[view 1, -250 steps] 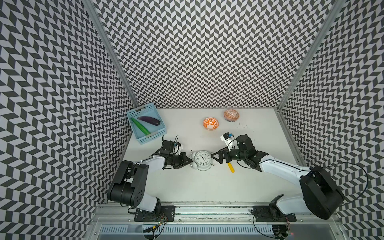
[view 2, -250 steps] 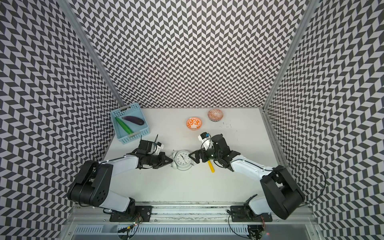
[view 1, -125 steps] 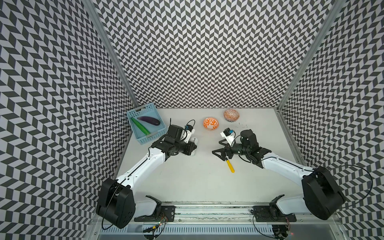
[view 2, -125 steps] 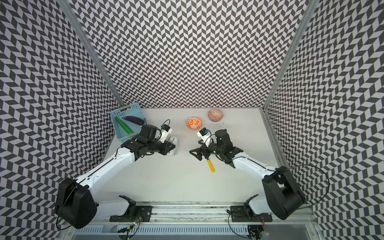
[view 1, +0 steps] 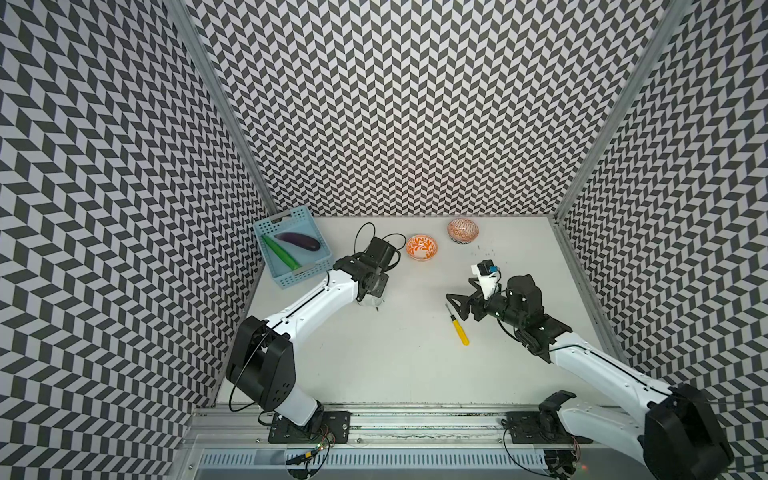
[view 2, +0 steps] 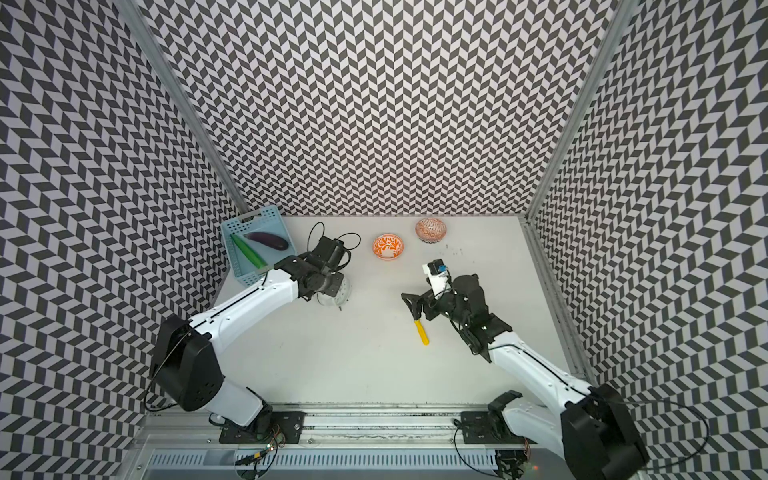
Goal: Remove the battery from the alarm
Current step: Adjust the alarm at the center of the board.
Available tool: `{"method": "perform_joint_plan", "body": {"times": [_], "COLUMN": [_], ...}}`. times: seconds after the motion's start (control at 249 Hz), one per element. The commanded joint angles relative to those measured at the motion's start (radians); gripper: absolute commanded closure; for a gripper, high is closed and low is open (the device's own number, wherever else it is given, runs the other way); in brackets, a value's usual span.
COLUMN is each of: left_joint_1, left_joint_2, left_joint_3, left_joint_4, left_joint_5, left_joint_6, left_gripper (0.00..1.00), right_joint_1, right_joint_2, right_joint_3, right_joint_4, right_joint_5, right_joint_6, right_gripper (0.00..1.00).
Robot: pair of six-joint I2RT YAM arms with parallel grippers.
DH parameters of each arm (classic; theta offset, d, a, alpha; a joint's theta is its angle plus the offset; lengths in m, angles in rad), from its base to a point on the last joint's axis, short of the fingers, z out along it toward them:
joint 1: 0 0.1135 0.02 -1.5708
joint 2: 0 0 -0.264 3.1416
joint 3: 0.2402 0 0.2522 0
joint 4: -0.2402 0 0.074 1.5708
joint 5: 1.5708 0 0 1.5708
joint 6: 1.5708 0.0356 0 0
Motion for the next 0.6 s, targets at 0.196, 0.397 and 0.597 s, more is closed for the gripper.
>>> {"method": "perform_joint_plan", "body": {"times": [0.196, 0.397, 0.597], "left_joint_1": [-0.262, -0.430, -0.487], "left_joint_2": [0.130, 0.191, 0.155], "left_joint_3": [0.010, -0.023, -0.134], "left_joint_4": [0.032, 0.063, 0.151], "left_joint_5": [-0.009, -0.019, -0.001], "left_joint_6": [-0.130, -0.253, -0.324], "left_gripper": [1.00, 1.00, 0.85], "right_joint_1": [-0.002, -0.002, -0.002], "right_joint_2": [-0.239, -0.404, -0.480], "right_joint_3": [-0.083, -0.184, -0.230], "right_joint_4": [-0.041, 0.019, 0.053], "right_joint_5": [0.374, 0.456, 0.432], "right_joint_6": [0.142, 0.181, 0.189], "right_gripper": [0.01, 0.01, 0.01]}}
